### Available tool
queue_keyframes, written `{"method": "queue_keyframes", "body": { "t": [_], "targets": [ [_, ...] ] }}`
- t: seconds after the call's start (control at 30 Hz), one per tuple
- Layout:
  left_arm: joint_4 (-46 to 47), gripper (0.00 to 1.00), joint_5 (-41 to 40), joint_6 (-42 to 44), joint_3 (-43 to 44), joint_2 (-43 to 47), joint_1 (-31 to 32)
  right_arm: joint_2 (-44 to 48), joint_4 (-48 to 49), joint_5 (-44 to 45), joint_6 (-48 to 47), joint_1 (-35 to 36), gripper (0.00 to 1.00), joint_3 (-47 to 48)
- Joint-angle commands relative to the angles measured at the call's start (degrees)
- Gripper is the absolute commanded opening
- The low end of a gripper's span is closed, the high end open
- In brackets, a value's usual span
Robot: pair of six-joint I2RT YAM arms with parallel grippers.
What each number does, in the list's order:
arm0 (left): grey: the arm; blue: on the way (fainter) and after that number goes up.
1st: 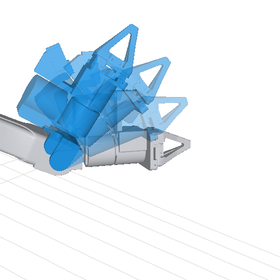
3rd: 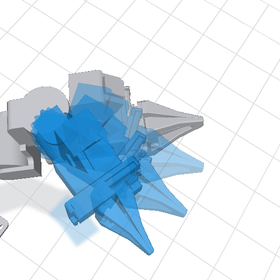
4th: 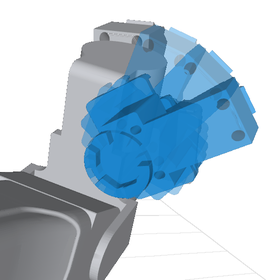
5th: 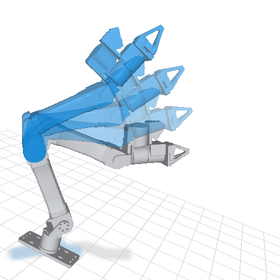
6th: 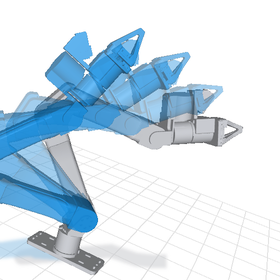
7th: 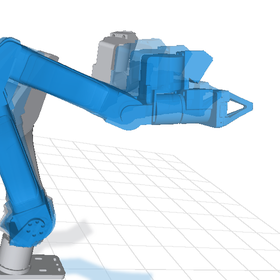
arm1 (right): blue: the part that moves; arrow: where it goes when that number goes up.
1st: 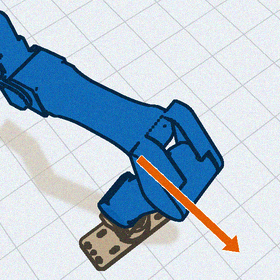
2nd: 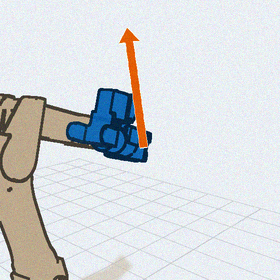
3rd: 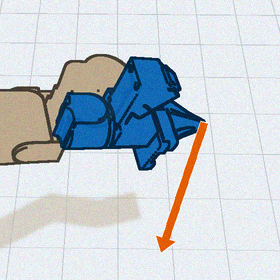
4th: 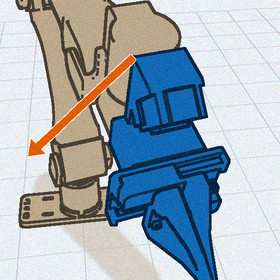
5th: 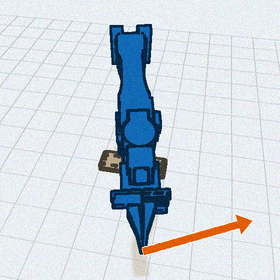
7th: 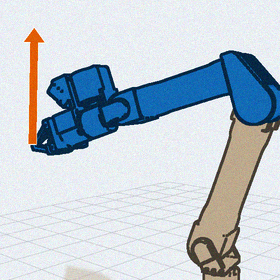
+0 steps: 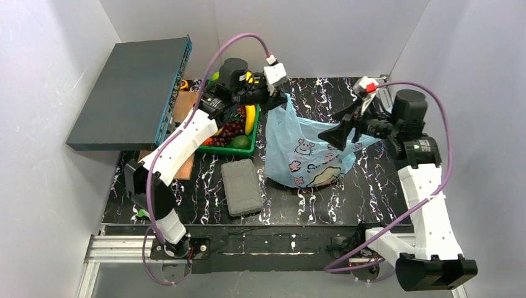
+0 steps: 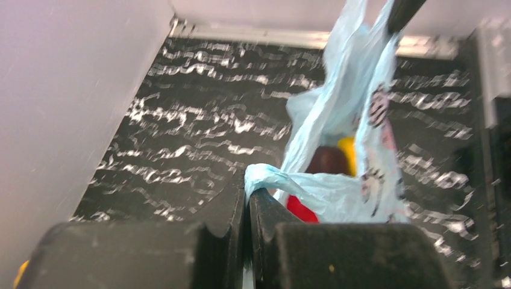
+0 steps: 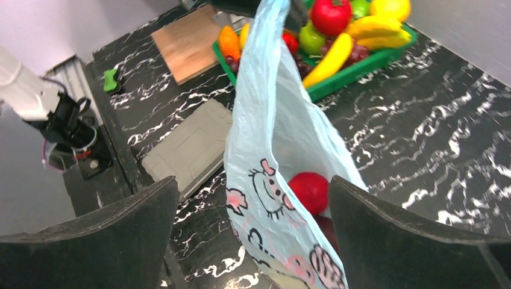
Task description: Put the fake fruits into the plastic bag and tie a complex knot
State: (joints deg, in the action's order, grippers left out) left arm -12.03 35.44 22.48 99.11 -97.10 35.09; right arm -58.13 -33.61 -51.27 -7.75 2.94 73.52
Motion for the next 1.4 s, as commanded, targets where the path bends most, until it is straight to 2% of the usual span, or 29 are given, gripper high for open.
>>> {"method": "queue_keyframes", "body": {
  "t": [0.0, 0.23, 0.37, 0.53, 0.73, 0.9, 1.0, 1.13, 1.27, 1.37],
  "targets": [
    [13.50, 0.00, 9.46, -14.97, -4.67, 3.38, -0.98, -0.10, 17.58, 2.30, -0.02, 7.50, 0.98, -4.05],
    [18.48, 0.00, 12.88, -21.51, -7.63, 3.42, -0.99, -2.44, 32.83, 4.88, 0.71, 15.85, 0.99, -10.86],
    [21.98, 0.00, 13.98, -25.76, -9.60, 3.33, -0.91, -4.98, 40.91, 8.82, 1.42, 18.36, 0.98, -13.58],
    [25.00, 0.00, 13.23, -26.78, -12.57, 3.37, -0.22, -8.42, 52.26, 10.86, 2.80, 19.95, 0.98, -18.83],
    [28.77, 0.00, 10.56, -30.19, -15.37, 2.48, -0.11, -13.33, 71.18, 12.61, 10.01, 22.48, 0.98, -25.84],
    [31.37, 0.00, 9.97, -34.06, -15.20, 1.74, -0.11, -19.12, 80.98, 16.07, 13.81, 25.70, 0.98, -28.05],
    [30.45, 0.00, 9.43, -34.86, -14.18, 1.93, -0.15, -22.72, 81.01, 16.53, 13.93, 26.92, 0.85, -28.14],
    [29.63, 0.00, 6.68, -34.88, -14.19, 3.56, -2.09, -24.52, 76.89, 15.13, 5.82, 26.38, 0.64, -33.03],
    [25.87, 0.00, 5.07, -33.37, -14.25, 4.48, -4.33, -24.97, 71.68, 11.15, -0.88, 23.13, 0.36, -39.39],
    [24.37, 0.00, 3.68, -31.50, -15.21, 5.30, -5.47, -24.84, 68.26, 9.54, -5.48, 20.46, 0.22, -42.08]
  ]
}}
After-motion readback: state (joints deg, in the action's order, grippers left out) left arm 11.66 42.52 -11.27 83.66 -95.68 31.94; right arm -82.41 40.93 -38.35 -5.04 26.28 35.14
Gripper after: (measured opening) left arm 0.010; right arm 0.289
